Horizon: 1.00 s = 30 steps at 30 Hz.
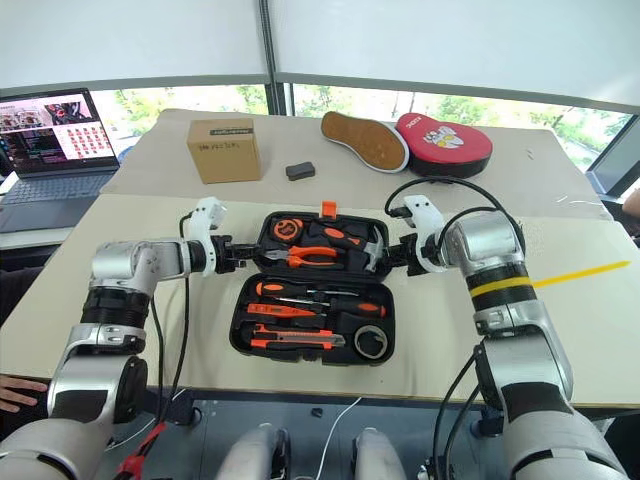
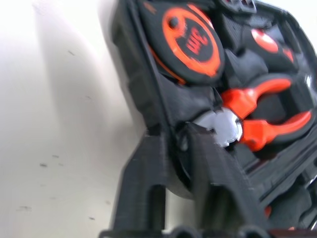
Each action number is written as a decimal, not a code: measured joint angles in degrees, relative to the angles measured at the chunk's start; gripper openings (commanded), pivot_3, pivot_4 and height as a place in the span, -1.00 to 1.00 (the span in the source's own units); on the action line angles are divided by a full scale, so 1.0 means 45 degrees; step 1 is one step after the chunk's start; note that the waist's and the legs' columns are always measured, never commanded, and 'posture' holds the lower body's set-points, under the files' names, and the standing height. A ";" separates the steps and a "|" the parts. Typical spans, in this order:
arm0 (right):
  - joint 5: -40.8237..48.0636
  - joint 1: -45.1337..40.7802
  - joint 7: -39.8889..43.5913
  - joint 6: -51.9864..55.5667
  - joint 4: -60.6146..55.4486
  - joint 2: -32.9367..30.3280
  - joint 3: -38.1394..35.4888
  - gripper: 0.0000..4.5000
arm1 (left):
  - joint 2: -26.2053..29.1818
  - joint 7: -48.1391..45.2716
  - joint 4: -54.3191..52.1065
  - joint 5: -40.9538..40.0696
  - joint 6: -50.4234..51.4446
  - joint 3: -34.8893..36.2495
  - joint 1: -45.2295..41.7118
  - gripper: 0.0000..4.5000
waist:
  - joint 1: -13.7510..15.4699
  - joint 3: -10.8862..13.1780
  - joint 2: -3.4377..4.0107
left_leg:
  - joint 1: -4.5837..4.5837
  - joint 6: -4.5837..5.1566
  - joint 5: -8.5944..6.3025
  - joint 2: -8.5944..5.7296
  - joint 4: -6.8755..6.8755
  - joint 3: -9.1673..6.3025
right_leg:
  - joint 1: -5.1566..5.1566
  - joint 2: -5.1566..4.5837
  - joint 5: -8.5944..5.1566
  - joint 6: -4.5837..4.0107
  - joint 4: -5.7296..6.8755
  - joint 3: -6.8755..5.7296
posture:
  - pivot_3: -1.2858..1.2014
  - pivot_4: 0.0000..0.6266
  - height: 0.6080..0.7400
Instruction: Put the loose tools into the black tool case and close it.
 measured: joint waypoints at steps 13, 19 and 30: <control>-0.1426 0.6788 0.0389 -1.0350 -0.6448 -0.1582 -0.0654 -1.00 | 0.0052 -0.2955 -0.4340 -0.1133 -0.6690 0.1288 0.5179 -0.84 | -0.0068 0.0016 0.0014 | -0.0211 0.0012 -0.0009 0.0005 -0.0039 0.0014 | -0.0224 -0.0008 0.0003 0.0003 -0.0045 0.0025 | 0.03 -0.52 1.00; -0.4188 0.9364 -0.0908 -1.7358 -0.6311 -0.2449 -0.0615 -1.00 | -0.0084 -0.3761 -0.5687 -0.0664 -1.0943 0.1459 0.7886 -0.84 | -0.0088 0.0015 0.0015 | -0.0157 0.0011 -0.0007 0.0007 -0.0059 0.0038 | -0.0189 -0.0008 0.0002 0.0001 -0.0052 0.0037 | 0.03 -0.52 1.00; -0.6092 1.2151 -0.2374 -2.3290 -0.3903 -0.3566 -0.0580 0.31 | 0.1299 -0.4650 -0.6017 -0.0157 -1.2773 0.1441 1.0986 -0.05 | -0.0084 0.0001 0.0002 | 0.0062 0.0027 -0.0020 0.0031 -0.0111 0.0044 | 0.0044 -0.0010 -0.0002 -0.0014 -0.0153 0.0027 | 0.03 -0.52 1.00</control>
